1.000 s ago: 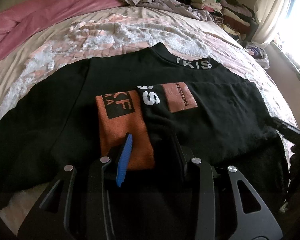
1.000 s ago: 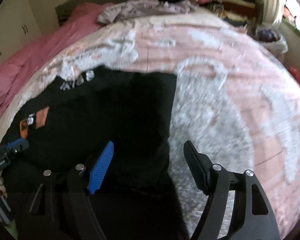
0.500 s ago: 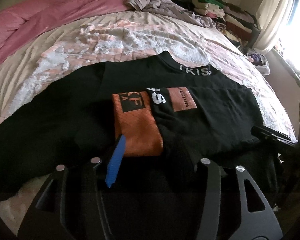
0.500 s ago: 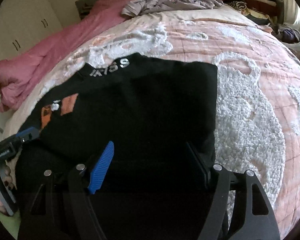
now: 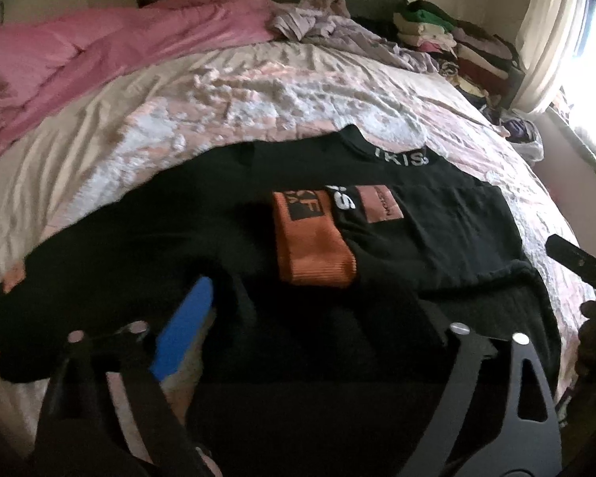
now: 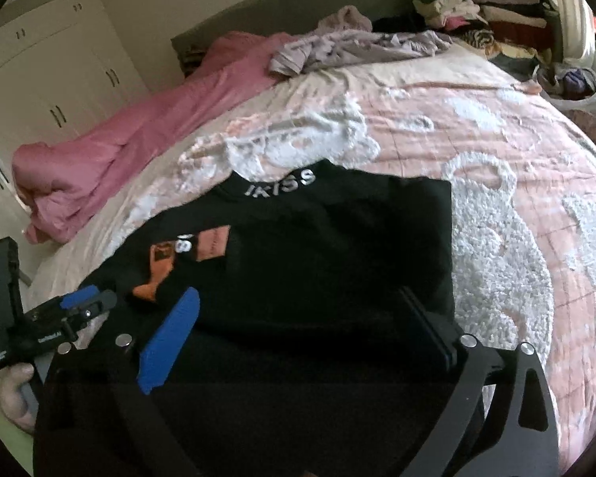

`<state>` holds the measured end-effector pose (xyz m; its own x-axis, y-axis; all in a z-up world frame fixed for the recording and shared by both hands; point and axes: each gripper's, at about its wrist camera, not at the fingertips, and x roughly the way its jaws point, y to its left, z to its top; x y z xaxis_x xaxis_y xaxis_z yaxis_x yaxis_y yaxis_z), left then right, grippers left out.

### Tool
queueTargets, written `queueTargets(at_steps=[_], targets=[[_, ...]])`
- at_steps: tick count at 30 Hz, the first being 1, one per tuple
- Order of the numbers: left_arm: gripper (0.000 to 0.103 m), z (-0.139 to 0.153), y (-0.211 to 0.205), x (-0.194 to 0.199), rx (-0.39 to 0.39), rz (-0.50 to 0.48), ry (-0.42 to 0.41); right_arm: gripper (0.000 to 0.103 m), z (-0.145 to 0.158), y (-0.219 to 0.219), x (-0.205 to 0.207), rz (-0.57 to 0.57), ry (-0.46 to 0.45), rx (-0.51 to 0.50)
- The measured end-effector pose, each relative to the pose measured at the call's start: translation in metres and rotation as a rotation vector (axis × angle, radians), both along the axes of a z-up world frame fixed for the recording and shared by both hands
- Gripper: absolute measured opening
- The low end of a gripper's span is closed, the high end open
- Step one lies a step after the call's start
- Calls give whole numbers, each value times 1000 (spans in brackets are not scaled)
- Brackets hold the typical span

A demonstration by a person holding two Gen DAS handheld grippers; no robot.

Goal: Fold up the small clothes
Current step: 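Move the left gripper to the other sleeve's orange cuff and grasp it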

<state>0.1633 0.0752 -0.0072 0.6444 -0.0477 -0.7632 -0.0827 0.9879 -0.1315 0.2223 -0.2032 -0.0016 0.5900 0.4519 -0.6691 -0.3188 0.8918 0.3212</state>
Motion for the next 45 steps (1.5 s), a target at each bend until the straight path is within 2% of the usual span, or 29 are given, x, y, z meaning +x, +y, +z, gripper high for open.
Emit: queueTargets(at_steps=[4, 21, 34, 45], targets=[[93, 11, 5, -12, 11, 13, -22, 98, 15, 9, -12, 12, -43, -3], [93, 38, 53, -53, 10, 117, -93, 98, 69, 61, -57, 93, -176, 1], [93, 35, 113, -78, -20, 254, -101, 98, 78, 110, -56, 170, -182, -24], [93, 36, 164, -103, 22, 397, -116, 98, 66, 171, -48, 250, -158, -77]])
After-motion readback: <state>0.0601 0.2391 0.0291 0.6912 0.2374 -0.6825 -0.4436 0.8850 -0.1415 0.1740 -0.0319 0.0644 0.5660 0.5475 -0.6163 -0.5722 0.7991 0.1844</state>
